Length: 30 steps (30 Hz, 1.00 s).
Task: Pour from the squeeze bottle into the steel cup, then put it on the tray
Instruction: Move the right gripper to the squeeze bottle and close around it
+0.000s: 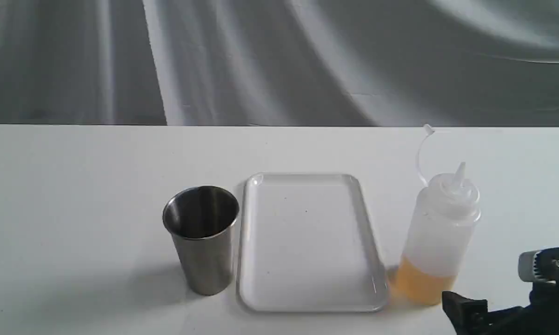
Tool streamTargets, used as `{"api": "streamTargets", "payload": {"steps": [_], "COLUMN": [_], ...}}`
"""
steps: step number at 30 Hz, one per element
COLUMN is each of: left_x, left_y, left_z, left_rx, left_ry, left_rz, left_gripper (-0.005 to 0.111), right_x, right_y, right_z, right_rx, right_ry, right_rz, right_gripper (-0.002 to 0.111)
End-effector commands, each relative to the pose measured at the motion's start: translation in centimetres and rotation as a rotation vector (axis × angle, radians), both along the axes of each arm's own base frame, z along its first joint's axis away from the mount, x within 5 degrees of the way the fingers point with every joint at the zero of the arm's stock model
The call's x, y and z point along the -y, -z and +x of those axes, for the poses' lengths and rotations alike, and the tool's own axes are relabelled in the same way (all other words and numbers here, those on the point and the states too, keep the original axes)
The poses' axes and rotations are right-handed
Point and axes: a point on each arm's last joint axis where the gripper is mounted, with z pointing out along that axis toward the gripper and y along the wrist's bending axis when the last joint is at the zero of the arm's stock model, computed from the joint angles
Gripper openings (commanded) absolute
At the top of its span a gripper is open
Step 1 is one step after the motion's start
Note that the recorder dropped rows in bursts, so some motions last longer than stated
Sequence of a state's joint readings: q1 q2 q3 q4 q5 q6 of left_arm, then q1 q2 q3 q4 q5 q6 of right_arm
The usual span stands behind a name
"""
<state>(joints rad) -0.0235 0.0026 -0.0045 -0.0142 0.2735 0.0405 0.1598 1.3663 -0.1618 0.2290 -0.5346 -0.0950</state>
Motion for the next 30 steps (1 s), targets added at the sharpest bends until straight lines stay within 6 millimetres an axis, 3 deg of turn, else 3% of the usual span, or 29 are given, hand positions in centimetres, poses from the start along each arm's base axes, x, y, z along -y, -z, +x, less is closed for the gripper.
{"api": "streamTargets", "payload": {"steps": [1, 10, 30], "left_x": [0.0, 0.0, 0.0], "left_y": [0.1, 0.1, 0.1], "left_z": [0.0, 0.0, 0.0], "left_rx": [0.006, 0.006, 0.006], "left_ry": [-0.003, -0.003, -0.002], "left_rz": [-0.007, -0.007, -0.005], "left_gripper": [0.000, 0.000, 0.000], "right_x": [-0.1, -0.1, -1.2], "right_y": [-0.3, 0.2, 1.7], "right_z": [0.2, 0.3, 6.9], "right_rx": [0.026, 0.004, -0.039], "right_ry": [-0.005, -0.002, -0.010], "right_rz": [0.000, -0.003, -0.013], "right_gripper": [0.105, 0.105, 0.105]}}
